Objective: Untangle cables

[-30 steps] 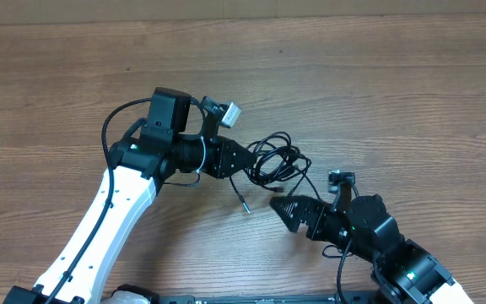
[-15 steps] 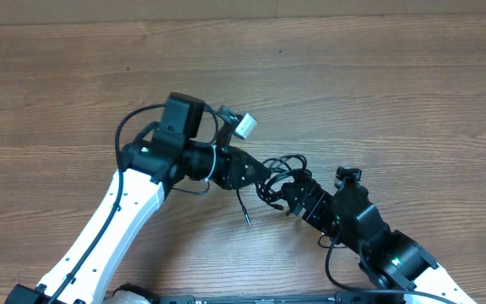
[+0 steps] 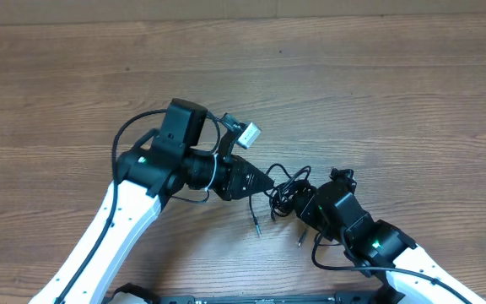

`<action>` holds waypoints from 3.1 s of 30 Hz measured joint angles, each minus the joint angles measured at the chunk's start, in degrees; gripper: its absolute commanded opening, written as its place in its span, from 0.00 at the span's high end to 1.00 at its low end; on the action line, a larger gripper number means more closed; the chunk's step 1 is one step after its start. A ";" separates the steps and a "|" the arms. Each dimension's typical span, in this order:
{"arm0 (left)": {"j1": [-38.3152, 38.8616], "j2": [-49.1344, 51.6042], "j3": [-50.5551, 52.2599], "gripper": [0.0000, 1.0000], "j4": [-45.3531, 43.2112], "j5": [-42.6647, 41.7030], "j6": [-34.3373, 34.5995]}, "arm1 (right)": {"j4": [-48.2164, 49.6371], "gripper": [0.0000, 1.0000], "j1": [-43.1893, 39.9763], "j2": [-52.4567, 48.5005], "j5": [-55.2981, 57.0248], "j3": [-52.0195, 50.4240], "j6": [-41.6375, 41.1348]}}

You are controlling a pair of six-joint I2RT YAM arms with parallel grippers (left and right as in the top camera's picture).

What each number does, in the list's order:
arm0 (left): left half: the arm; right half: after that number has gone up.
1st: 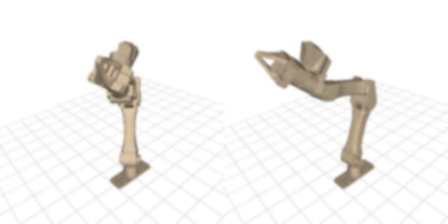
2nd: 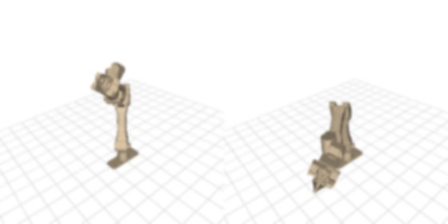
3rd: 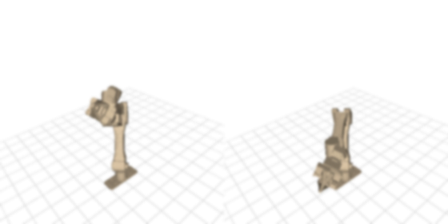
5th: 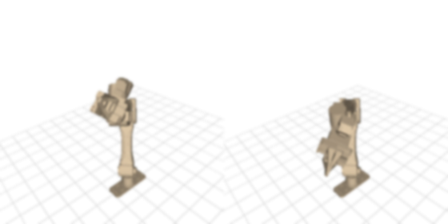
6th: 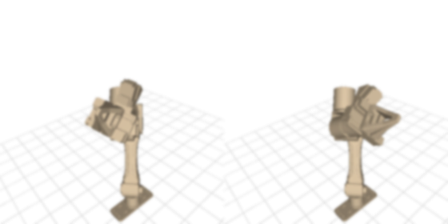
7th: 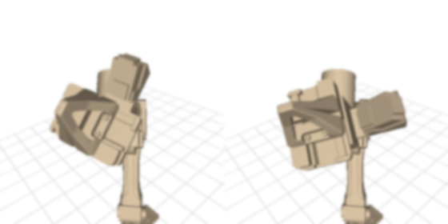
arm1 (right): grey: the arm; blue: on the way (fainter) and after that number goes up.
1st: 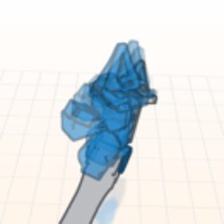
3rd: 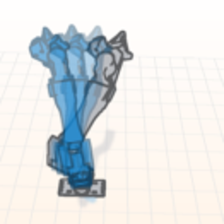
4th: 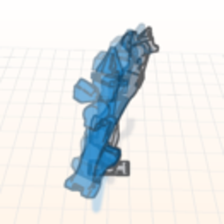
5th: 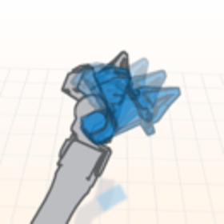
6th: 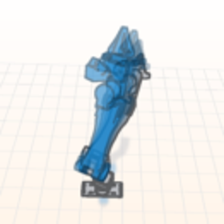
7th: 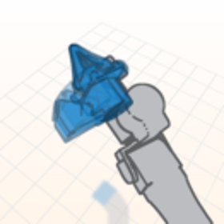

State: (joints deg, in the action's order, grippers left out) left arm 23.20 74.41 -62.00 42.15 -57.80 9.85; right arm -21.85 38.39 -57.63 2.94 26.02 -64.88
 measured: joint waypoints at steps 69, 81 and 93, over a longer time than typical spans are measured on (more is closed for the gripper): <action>-10.36 -4.42 -4.70 0.67 16.46 36.46 22.08 | -3.39 0.20 -0.15 -3.15 6.62 -0.15 0.02; -0.87 8.52 -4.72 0.70 7.89 36.63 22.88 | -7.21 0.00 -0.15 -1.97 7.96 -0.11 0.42; 6.32 20.76 -4.74 0.76 1.99 36.65 30.34 | -9.27 0.00 -0.15 4.00 8.02 0.26 0.46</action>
State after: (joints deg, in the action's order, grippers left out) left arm 29.52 95.18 -66.74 44.14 -21.15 40.18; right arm -31.11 38.24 -53.63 10.96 26.28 -64.42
